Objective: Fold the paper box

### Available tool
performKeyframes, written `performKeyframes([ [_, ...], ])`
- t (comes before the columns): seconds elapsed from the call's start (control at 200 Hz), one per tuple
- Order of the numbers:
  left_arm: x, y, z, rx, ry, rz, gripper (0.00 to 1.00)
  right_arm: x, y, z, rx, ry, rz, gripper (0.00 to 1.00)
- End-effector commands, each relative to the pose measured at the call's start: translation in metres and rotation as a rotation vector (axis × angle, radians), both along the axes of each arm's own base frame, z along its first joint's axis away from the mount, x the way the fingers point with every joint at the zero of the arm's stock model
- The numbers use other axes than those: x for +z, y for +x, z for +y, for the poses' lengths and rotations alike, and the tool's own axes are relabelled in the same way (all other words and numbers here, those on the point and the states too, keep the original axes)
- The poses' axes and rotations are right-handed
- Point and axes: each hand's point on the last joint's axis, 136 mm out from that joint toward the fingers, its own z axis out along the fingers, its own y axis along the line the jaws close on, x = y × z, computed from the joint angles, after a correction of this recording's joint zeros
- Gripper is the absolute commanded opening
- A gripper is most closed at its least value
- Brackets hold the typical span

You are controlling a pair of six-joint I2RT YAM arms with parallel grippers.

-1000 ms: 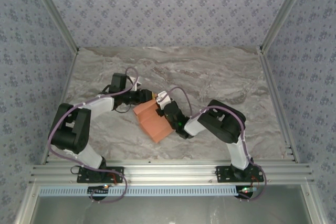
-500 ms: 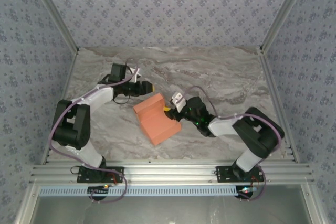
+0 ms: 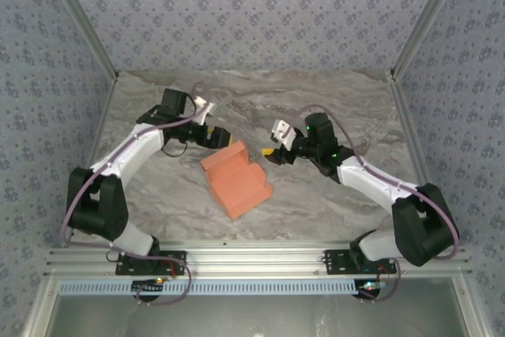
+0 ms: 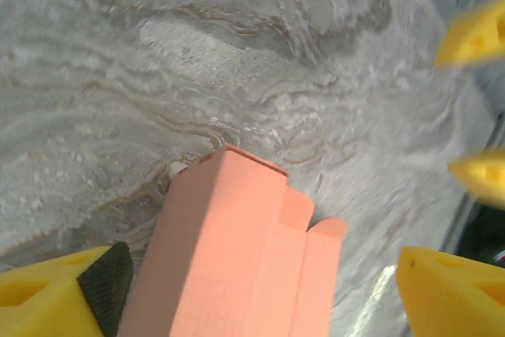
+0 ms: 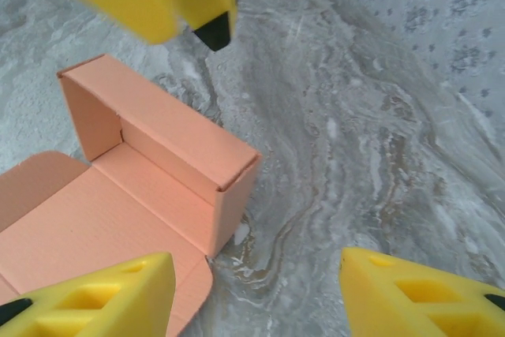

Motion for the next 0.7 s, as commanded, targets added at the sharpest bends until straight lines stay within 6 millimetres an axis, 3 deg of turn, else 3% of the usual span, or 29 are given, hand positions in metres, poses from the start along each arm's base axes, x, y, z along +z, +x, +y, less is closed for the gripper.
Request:
performKeyframes([
  [0.0,-0.011,-0.011,-0.002,-0.134,0.2,-0.092,0.95,0.011,-0.002,-0.018,-0.007,0.045,0.032,0.59],
  [0.22,-0.056,-0.027,0.001,-0.217,0.412,-0.032,0.99,0.007,0.001,-0.029,-0.03,0.05,0.069,0.61],
  [0.29,-0.061,-0.03,0.002,-0.241,0.427,-0.027,0.96,0.008,0.005,-0.031,-0.031,0.059,0.066,0.61],
  [0.515,-0.059,-0.013,0.012,-0.217,0.521,-0.087,0.89,0.007,0.01,-0.036,-0.011,0.046,0.088,0.6],
  [0.695,-0.073,-0.031,0.009,-0.285,0.539,-0.07,0.83,0.008,0.015,-0.041,-0.011,0.058,0.1,0.6],
])
